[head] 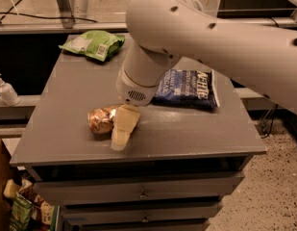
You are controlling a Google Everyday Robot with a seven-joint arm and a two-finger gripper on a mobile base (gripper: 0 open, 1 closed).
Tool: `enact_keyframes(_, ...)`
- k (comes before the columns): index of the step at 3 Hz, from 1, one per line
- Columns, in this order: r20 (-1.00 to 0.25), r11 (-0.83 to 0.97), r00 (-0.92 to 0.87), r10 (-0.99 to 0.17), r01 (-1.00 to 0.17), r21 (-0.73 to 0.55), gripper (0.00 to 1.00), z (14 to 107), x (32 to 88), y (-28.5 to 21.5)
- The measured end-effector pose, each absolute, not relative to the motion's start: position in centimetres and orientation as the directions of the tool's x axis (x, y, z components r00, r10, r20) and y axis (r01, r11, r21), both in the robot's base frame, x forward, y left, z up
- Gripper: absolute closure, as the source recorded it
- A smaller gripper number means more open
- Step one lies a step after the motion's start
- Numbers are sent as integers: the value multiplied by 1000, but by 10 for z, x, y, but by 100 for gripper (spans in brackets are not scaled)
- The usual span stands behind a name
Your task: Knock orange can over
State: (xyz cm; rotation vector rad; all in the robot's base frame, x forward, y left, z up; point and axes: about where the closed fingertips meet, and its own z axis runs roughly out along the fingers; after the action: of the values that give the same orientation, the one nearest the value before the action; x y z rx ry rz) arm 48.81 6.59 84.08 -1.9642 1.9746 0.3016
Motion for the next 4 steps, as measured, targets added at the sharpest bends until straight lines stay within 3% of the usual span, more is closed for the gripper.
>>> enact_keyframes(2, -647, 256, -151, -747, -964, -71, 0, 827, 465, 10)
enact_keyframes(4, -781, 411, -228, -581, -911, -39, 0, 801, 415, -48)
